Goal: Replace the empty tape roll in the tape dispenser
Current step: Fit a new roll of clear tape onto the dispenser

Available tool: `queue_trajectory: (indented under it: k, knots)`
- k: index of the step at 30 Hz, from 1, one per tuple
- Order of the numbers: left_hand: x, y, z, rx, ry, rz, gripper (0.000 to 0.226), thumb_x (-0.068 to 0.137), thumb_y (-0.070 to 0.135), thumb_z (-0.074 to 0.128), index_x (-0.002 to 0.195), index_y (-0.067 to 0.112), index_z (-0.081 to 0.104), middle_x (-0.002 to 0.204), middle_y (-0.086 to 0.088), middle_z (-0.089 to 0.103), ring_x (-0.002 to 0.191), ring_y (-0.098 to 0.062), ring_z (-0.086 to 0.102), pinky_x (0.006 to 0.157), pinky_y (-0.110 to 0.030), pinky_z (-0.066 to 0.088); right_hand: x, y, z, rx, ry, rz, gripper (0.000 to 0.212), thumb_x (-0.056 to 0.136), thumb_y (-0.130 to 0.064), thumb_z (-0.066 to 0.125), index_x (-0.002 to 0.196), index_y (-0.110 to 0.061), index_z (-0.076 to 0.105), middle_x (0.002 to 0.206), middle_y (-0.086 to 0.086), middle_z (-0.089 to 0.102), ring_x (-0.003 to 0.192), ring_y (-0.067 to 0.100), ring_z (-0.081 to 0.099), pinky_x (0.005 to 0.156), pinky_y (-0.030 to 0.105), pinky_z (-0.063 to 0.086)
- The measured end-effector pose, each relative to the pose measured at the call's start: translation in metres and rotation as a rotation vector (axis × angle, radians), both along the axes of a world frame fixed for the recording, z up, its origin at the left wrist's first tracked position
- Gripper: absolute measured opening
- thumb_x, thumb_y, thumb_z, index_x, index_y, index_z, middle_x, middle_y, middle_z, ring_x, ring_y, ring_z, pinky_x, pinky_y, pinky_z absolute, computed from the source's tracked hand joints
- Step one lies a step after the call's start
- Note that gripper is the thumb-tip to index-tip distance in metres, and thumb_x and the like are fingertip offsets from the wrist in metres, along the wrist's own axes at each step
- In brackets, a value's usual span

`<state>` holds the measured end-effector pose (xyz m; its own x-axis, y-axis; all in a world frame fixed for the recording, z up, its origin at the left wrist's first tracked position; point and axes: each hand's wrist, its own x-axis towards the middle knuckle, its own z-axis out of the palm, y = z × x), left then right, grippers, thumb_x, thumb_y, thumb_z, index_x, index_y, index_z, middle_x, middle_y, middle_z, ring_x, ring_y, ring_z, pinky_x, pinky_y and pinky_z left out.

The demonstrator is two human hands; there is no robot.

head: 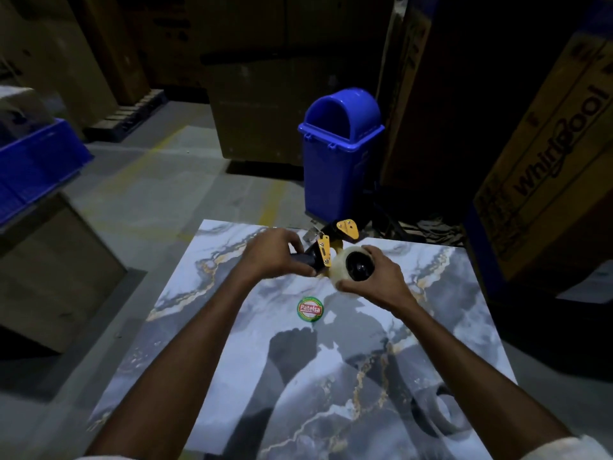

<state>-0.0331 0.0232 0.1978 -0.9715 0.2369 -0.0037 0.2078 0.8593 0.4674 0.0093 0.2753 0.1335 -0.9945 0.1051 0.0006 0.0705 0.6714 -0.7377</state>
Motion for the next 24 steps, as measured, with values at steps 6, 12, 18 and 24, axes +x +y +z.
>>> queue_trajectory:
  k: [6, 12, 18, 24]
  knots:
    - [-0.016, -0.001, -0.013, 0.447, 0.25, -0.048, 0.072, 0.047, 0.04, 0.101, 0.109, 0.022, 0.07, 0.099, 0.004, 0.066, 0.09, -0.014, 0.064, 0.078, -0.035, 0.058, 0.017, 0.003, 0.003, -0.232, -0.086, 0.04, 0.096, 0.05, -0.044, 0.095, 0.136, -0.036, 0.054, 0.12, -0.01, 0.064, 0.103, 0.01, 0.064, 0.065, 0.038, 0.065]
    - [-0.023, 0.019, -0.007, 0.966, 0.145, 0.04, 0.097, 0.052, 0.008, 0.101, 0.134, 0.024, 0.051, 0.125, -0.005, 0.061, 0.106, -0.013, 0.067, 0.084, -0.029, 0.06, 0.033, -0.001, 0.013, -0.53, -0.138, 0.124, 0.083, 0.058, -0.028, 0.097, 0.132, -0.038, 0.06, 0.126, -0.007, 0.064, 0.108, 0.021, 0.065, 0.063, 0.049, 0.064]
    - [-0.027, 0.069, -0.016, 1.229, -0.071, 0.132, 0.044, 0.088, -0.005, 0.072, 0.13, 0.004, 0.06, 0.09, -0.006, 0.071, 0.085, -0.017, 0.067, 0.087, -0.034, 0.056, 0.031, -0.011, 0.032, -0.838, -0.143, 0.181, 0.069, 0.068, -0.014, 0.087, 0.131, -0.031, 0.062, 0.117, 0.016, 0.068, 0.1, 0.033, 0.07, 0.067, 0.048, 0.061]
    - [-0.005, 0.078, -0.025, 1.167, -0.045, 0.174, 0.024, 0.098, 0.037, 0.062, 0.107, 0.018, 0.073, 0.11, -0.002, 0.074, 0.106, -0.016, 0.067, 0.093, -0.035, 0.051, 0.03, -0.008, 0.025, -0.946, -0.14, 0.092, 0.083, 0.067, -0.022, 0.089, 0.142, -0.028, 0.053, 0.124, 0.022, 0.063, 0.102, 0.036, 0.071, 0.075, 0.056, 0.061]
